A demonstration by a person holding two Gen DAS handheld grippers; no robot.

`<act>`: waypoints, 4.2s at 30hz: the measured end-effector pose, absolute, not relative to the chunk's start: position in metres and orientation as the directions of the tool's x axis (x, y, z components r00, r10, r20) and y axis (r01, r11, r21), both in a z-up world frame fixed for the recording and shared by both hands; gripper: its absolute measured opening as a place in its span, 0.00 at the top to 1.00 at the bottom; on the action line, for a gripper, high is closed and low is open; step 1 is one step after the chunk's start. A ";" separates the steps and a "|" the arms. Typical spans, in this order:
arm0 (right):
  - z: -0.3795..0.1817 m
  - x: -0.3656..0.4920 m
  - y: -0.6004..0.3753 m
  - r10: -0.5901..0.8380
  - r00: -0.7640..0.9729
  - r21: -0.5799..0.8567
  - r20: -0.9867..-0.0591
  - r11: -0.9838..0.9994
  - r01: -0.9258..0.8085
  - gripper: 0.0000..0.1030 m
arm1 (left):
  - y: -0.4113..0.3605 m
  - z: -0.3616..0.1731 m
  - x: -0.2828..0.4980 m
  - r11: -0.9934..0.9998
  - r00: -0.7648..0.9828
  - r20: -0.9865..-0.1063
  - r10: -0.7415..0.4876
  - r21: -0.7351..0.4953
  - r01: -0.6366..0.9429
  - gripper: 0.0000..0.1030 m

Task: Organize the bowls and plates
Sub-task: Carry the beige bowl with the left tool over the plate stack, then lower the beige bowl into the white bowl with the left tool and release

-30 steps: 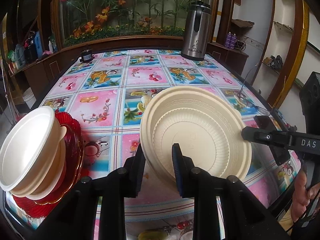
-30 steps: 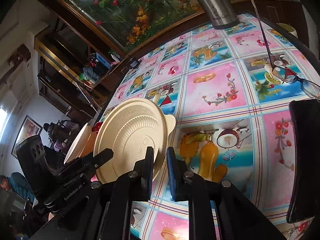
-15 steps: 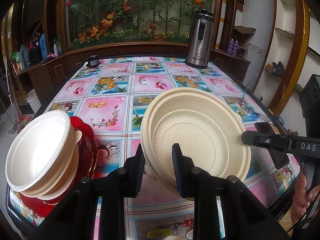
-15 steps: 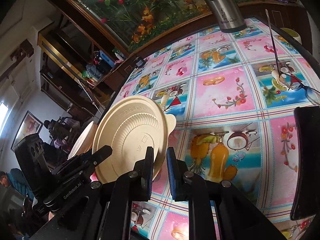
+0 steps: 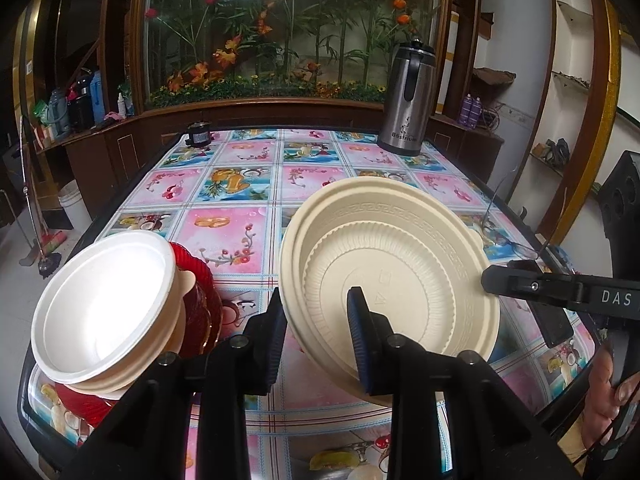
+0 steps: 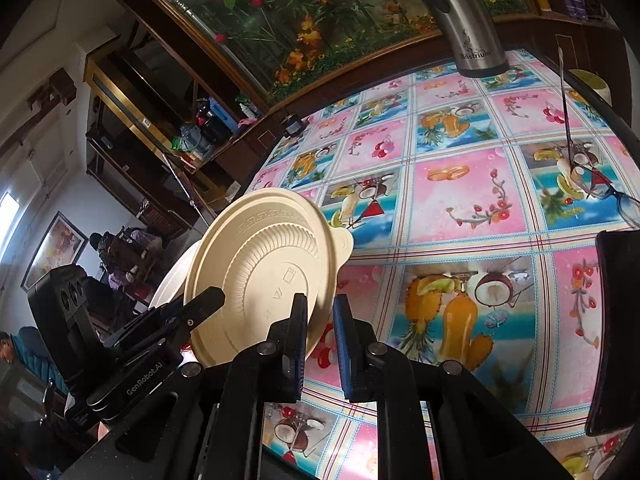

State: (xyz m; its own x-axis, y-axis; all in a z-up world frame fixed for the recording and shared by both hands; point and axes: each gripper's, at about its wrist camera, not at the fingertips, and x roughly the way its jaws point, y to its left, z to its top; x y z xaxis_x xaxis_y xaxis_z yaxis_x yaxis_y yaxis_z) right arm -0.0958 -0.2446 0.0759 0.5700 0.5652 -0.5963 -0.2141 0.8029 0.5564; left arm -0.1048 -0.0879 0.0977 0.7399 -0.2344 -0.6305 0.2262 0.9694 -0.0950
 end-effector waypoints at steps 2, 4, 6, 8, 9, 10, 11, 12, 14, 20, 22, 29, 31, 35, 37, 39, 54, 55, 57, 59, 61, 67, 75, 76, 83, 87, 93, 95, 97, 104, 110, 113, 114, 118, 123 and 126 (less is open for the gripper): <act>0.080 -0.095 -0.241 0.566 0.570 0.552 -0.595 0.804 -0.223 0.86 | -0.084 0.102 -0.106 0.971 0.749 -0.622 -0.229 -0.095 0.218 0.72; 0.085 -0.094 -0.235 0.570 0.570 0.548 -0.592 0.803 -0.233 0.86 | -0.077 0.107 -0.107 0.973 0.757 -0.613 -0.226 -0.102 0.207 0.71; 0.090 -0.093 -0.228 0.575 0.569 0.542 -0.588 0.802 -0.249 0.86 | -0.069 0.112 -0.108 0.975 0.766 -0.603 -0.222 -0.111 0.195 0.71; 0.096 -0.091 -0.221 0.584 0.565 0.541 -0.583 0.798 -0.266 0.86 | -0.060 0.117 -0.110 0.977 0.778 -0.591 -0.214 -0.118 0.179 0.71; 0.099 -0.089 -0.216 0.590 0.561 0.540 -0.581 0.795 -0.278 0.86 | -0.055 0.120 -0.111 0.978 0.785 -0.583 -0.208 -0.122 0.169 0.71; 0.102 -0.088 -0.212 0.595 0.558 0.538 -0.579 0.793 -0.286 0.86 | -0.051 0.122 -0.111 0.979 0.790 -0.578 -0.204 -0.125 0.161 0.71; 0.105 -0.086 -0.208 0.599 0.556 0.537 -0.576 0.790 -0.295 0.86 | -0.045 0.125 -0.111 0.980 0.797 -0.572 -0.196 -0.130 0.148 0.71; 0.108 -0.084 -0.202 0.605 0.553 0.536 -0.573 0.787 -0.306 0.86 | -0.040 0.127 -0.112 0.981 0.801 -0.566 -0.192 -0.134 0.141 0.70; 0.116 -0.080 -0.190 0.613 0.551 0.525 -0.567 0.784 -0.332 0.86 | -0.028 0.132 -0.113 0.983 0.813 -0.555 -0.179 -0.142 0.119 0.69; 0.136 -0.070 -0.150 0.640 0.533 0.504 -0.553 0.767 -0.398 0.86 | 0.010 0.143 -0.116 0.985 0.839 -0.529 -0.125 -0.165 0.043 0.67; 0.139 -0.066 -0.136 0.648 0.522 0.500 -0.554 0.761 -0.414 0.86 | 0.023 0.144 -0.116 0.986 0.843 -0.527 -0.104 -0.168 0.017 0.67; 0.129 -0.046 -0.079 0.689 0.431 0.529 -0.583 0.725 -0.441 0.85 | 0.077 0.140 -0.110 0.974 0.838 -0.545 -0.027 -0.204 -0.101 0.67; 0.122 -0.041 -0.065 0.699 0.400 0.545 -0.593 0.713 -0.440 0.85 | 0.085 0.138 -0.109 0.970 0.835 -0.549 -0.019 -0.213 -0.118 0.67; 0.107 -0.031 -0.050 0.711 0.351 0.577 -0.609 0.701 -0.420 0.85 | 0.096 0.128 -0.101 0.963 0.817 -0.576 -0.017 -0.228 -0.141 0.67; 0.101 -0.027 -0.046 0.710 0.335 0.585 -0.619 0.702 -0.407 0.85 | 0.099 0.123 -0.098 0.961 0.807 -0.590 -0.017 -0.233 -0.149 0.67; 0.098 -0.026 -0.044 0.707 0.328 0.585 -0.626 0.704 -0.402 0.85 | 0.100 0.119 -0.097 0.960 0.801 -0.598 -0.015 -0.232 -0.156 0.67; 0.083 -0.026 -0.036 0.714 0.274 0.610 -0.644 0.696 -0.380 0.84 | 0.110 0.103 -0.097 0.951 0.775 -0.632 -0.018 -0.251 -0.182 0.67; 0.083 -0.026 -0.036 0.715 0.271 0.613 -0.645 0.695 -0.377 0.84 | 0.110 0.103 -0.098 0.951 0.775 -0.632 -0.018 -0.251 -0.182 0.67; 0.082 -0.026 -0.037 0.715 0.269 0.614 -0.646 0.695 -0.373 0.84 | 0.110 0.103 -0.098 0.951 0.774 -0.633 -0.017 -0.250 -0.183 0.67; 0.082 -0.026 -0.037 0.714 0.268 0.614 -0.647 0.696 -0.372 0.84 | 0.110 0.103 -0.097 0.951 0.774 -0.633 -0.017 -0.249 -0.183 0.67; 0.082 -0.026 -0.037 0.713 0.267 0.611 -0.648 0.697 -0.375 0.83 | 0.110 0.102 -0.097 0.951 0.773 -0.635 -0.017 -0.249 -0.184 0.67; 0.080 -0.027 -0.037 0.710 0.265 0.609 -0.652 0.699 -0.375 0.83 | 0.110 0.093 -0.096 0.950 0.766 -0.643 -0.017 -0.249 -0.188 0.67; 0.079 -0.028 -0.036 0.708 0.265 0.609 -0.655 0.701 -0.370 0.83 | 0.112 0.091 -0.096 0.949 0.763 -0.646 -0.006 -0.244 -0.199 0.67; 0.079 -0.027 -0.036 0.708 0.265 0.609 -0.655 0.702 -0.370 0.82 | 0.113 0.091 -0.096 0.949 0.763 -0.646 -0.007 -0.245 -0.200 0.67; 0.078 -0.028 -0.036 0.704 0.266 0.604 -0.658 0.705 -0.371 0.82 | 0.114 0.091 -0.096 0.949 0.763 -0.646 -0.008 -0.246 -0.198 0.67; 0.076 -0.026 -0.036 0.706 0.258 0.609 -0.660 0.703 -0.367 0.80 | 0.114 0.091 -0.096 0.949 0.763 -0.647 -0.007 -0.244 -0.198 0.66; 0.074 -0.028 -0.036 0.707 0.245 0.612 -0.663 0.701 -0.366 0.79 | 0.114 0.091 -0.096 0.949 0.762 -0.647 -0.006 -0.243 -0.199 0.65; 0.074 -0.028 -0.036 0.710 0.242 0.616 -0.661 0.698 -0.365 0.79 | 0.114 0.091 -0.096 0.949 0.762 -0.647 -0.004 -0.242 -0.200 0.65; 0.074 -0.028 -0.037 0.710 0.242 0.615 -0.661 0.698 -0.366 0.79 | 0.113 0.092 -0.096 0.949 0.762 -0.647 -0.006 -0.243 -0.199 0.65; 0.073 -0.030 -0.038 0.714 0.236 0.619 -0.659 0.693 -0.368 0.79 | 0.114 0.092 -0.096 0.949 0.762 -0.647 -0.005 -0.243 -0.200 0.64; 0.073 -0.032 -0.040 0.720 0.235 0.626 -0.653 0.688 -0.368 0.79 | 0.115 0.094 -0.099 0.947 0.767 -0.642 -0.001 -0.247 -0.205 0.59; 0.073 -0.032 -0.043 0.721 0.240 0.628 -0.650 0.688 -0.364 0.79 | 0.114 0.095 -0.101 0.946 0.768 -0.640 0.000 -0.249 -0.207 0.58; 0.073 -0.032 -0.044 0.721 0.240 0.630 -0.649 0.687 -0.362 0.79 | 0.115 0.095 -0.101 0.946 0.768 -0.641 0.000 -0.249 -0.208 0.57; 0.073 -0.033 -0.049 0.722 0.247 0.633 -0.647 0.688 -0.355 0.79 | 0.117 0.099 -0.106 0.942 0.776 -0.631 0.007 -0.256 -0.216 0.45; 0.072 -0.034 -0.056 0.719 0.260 0.636 -0.644 0.693 -0.341 0.75 | 0.120 0.104 -0.110 0.939 0.778 -0.629 0.010 -0.261 -0.223 0.44; 0.070 -0.033 -0.061 0.717 0.264 0.637 -0.645 0.696 -0.332 0.74 | 0.121 0.104 -0.111 0.939 0.778 -0.628 0.007 -0.264 -0.222 0.44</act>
State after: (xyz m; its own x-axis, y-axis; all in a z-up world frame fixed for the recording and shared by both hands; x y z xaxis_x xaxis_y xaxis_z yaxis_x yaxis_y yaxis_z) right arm -0.0331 -0.0609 0.0698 0.2645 0.7170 -0.6449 -0.3322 0.6955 0.6371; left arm -0.1110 0.1213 0.1043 0.7784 0.0073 -0.6277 -0.2220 0.9385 -0.2644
